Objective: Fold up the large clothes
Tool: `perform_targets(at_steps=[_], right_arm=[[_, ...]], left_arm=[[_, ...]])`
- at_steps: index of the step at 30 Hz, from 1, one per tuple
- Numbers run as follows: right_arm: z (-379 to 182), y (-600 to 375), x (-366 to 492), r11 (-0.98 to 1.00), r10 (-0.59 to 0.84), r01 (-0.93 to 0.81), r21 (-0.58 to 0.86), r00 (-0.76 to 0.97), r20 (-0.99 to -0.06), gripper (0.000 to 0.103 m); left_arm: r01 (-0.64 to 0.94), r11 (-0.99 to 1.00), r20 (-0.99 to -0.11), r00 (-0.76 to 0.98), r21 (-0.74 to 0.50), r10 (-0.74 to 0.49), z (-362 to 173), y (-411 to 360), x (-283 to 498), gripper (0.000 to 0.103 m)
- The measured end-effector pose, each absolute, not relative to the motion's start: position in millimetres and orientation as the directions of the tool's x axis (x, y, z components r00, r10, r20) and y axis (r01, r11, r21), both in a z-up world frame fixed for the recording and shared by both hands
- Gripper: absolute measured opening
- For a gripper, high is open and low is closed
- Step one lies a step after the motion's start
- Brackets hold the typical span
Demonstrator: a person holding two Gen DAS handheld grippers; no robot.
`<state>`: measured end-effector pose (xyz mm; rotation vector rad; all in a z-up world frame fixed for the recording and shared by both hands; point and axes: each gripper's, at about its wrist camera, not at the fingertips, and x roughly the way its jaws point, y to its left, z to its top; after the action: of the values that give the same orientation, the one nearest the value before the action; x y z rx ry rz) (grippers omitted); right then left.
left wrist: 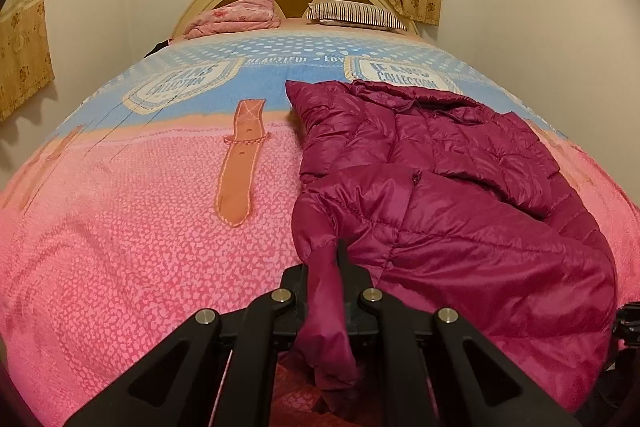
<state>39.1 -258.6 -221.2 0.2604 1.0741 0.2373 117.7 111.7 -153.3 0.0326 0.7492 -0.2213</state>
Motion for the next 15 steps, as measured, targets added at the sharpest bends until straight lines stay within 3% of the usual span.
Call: perform_targets(at_steps=[2,3,9,15], right_arm=[[-222.6,-256.2,36.5,0.957,0.279,-0.065,0.282,0.467,-0.839,0.015],[-220.3,-256.4,34.6,0.961,0.267,-0.069,0.267,0.485,-0.833,0.010],[-166.8,-258.3,10.7,0.971,0.235,-0.122,0.206,0.654,-0.719,0.007],[-128.2,-268.2,-1.3,0.986,0.166,-0.104,0.131,0.725,-0.668,0.007]], left_arm=[[0.212,0.976,-0.684,0.707,-0.041,-0.182,-155.6,112.2,115.1,0.005],[0.214,0.976,-0.684,0.706,-0.040,-0.183,-155.7,112.5,113.4,0.005],[0.242,0.970,-0.639,0.742,-0.029,-0.204,-123.3,115.3,80.6,0.005],[0.264,0.964,-0.588,0.778,-0.013,-0.221,-92.6,112.9,66.8,0.005]])
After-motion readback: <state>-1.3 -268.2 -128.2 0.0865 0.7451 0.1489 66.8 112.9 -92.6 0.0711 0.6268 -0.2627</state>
